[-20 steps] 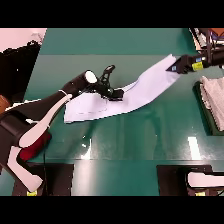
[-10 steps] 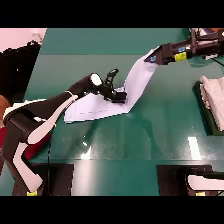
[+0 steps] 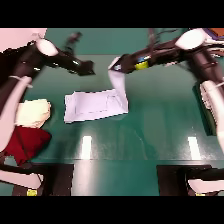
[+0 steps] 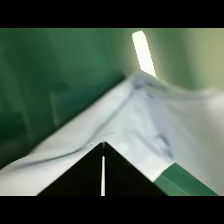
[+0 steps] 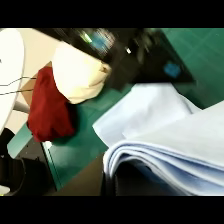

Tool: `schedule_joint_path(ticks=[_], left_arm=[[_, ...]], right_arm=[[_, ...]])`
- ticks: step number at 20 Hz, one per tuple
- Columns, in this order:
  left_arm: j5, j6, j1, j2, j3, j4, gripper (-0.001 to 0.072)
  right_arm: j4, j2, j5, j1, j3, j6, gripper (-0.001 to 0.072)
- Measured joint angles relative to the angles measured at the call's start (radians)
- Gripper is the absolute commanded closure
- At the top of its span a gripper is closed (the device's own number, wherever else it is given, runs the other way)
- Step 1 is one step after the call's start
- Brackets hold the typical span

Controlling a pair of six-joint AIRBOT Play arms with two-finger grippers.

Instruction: Fold the shirts.

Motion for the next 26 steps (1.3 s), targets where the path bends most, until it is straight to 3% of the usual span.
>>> schedule_joint_path(ticks=[1, 2, 3, 4, 8, 14, 15, 16, 17, 24, 25, 26], left_arm=[[-0.023, 0.003, 0.042, 0.041, 0.0, 0.023, 0.0678], [-0.042, 0.003, 0.077, 0.077, 0.001, 0.042, 0.0678], [-0.06, 0.006, 0.111, 0.112, 0.002, 0.059, 0.0677], [-0.075, 0.006, 0.145, 0.144, 0.002, 0.074, 0.0678], [-0.115, 0.008, 0.232, 0.222, 0.002, 0.108, 0.0678], [-0.161, 0.009, 0.264, 0.252, 0.002, 0.114, 0.0677], [-0.167, 0.009, 0.266, 0.253, 0.002, 0.115, 0.0677], [-0.172, 0.009, 0.268, 0.254, 0.002, 0.115, 0.0678], [-0.175, 0.01, 0.269, 0.255, 0.002, 0.116, 0.0677], [-0.171, 0.01, 0.27, 0.256, 0.002, 0.115, 0.0677], [-0.166, 0.01, 0.27, 0.256, 0.002, 0.115, 0.0677], [-0.163, 0.009, 0.27, 0.256, 0.002, 0.115, 0.0678]], right_arm=[[0.001, -0.031, -0.058, 0.057, 0.0, -0.002, 0.0689], [0.002, -0.062, -0.112, 0.108, 0.0, -0.008, 0.0592], [0.001, -0.097, -0.17, 0.162, 0.0, -0.02, 0.0434], [0.002, -0.127, -0.221, 0.206, 0.0, -0.037, 0.0343], [-0.003, -0.208, -0.296, 0.304, 0.0, -0.073, 0.0359], [-0.072, -0.18, -0.122, 0.158, -0.07, -0.054, 0.0374], [-0.097, -0.16, -0.102, 0.109, -0.108, -0.035, 0.0339], [-0.121, -0.142, -0.09, 0.056, -0.15, -0.018, 0.0156], [-0.137, -0.127, -0.078, 0.005, -0.191, -0.009, 0.0033], [-0.123, -0.129, -0.026, -0.225, -0.37, 0.031, 0.0048], [-0.117, -0.145, -0.025, -0.227, -0.366, 0.032, 0.006], [-0.113, -0.166, -0.024, -0.22, -0.353, 0.034, 0.0133]])
